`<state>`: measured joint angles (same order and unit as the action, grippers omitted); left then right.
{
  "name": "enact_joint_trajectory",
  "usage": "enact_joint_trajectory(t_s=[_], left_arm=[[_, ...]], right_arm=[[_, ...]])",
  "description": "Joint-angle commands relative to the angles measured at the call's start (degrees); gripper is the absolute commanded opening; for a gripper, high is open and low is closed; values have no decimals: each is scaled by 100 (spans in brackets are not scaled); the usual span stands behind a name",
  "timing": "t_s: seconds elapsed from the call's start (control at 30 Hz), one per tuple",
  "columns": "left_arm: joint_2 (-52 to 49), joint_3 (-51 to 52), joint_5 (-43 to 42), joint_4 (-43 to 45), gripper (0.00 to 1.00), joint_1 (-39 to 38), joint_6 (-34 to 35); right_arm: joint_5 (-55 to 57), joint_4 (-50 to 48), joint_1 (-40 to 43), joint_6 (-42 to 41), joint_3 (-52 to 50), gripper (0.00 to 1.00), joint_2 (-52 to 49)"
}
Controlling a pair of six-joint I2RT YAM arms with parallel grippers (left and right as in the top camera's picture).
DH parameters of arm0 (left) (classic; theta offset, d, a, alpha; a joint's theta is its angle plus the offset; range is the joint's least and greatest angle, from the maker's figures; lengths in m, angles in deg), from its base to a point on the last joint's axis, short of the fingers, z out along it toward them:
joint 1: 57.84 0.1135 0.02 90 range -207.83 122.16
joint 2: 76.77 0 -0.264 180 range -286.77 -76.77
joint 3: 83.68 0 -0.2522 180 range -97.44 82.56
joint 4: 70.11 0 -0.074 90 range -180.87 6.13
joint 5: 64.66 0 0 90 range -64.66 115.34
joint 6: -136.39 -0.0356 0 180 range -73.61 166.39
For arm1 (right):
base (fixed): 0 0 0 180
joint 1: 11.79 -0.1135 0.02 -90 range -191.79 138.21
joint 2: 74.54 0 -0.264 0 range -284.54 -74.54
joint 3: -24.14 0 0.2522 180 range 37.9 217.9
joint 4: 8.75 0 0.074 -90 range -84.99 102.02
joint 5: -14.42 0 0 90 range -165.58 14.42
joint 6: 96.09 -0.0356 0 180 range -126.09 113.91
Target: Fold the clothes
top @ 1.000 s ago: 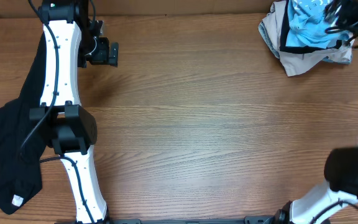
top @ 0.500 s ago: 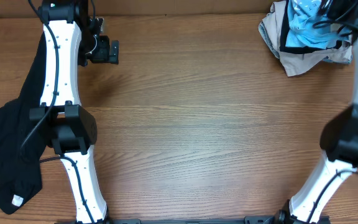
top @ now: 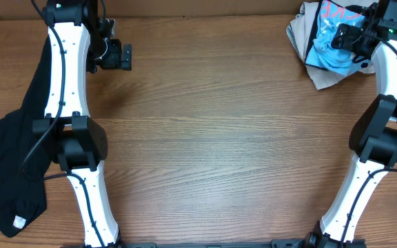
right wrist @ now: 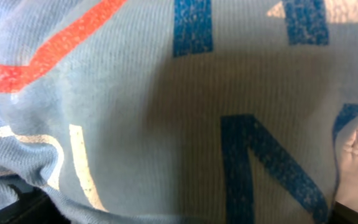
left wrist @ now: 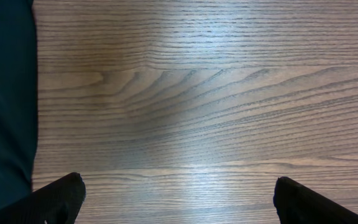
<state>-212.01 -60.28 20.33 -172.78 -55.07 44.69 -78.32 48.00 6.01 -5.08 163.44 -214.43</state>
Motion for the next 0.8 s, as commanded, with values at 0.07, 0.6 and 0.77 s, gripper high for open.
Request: enact_joint_trajectory(t_s=[0.07, 0.6, 0.77], left_arm=[[-42, 35, -98, 0, 100, 11, -90], [-42, 35, -96, 52, 100, 11, -92], [-42, 35, -96, 52, 100, 11, -90]], right_arm=[[162, 538, -20, -103, 494, 100, 400], [-723, 2339, -50, -901, 2048, 100, 3939], [-1429, 2514, -48, -898, 2048, 100, 4874]])
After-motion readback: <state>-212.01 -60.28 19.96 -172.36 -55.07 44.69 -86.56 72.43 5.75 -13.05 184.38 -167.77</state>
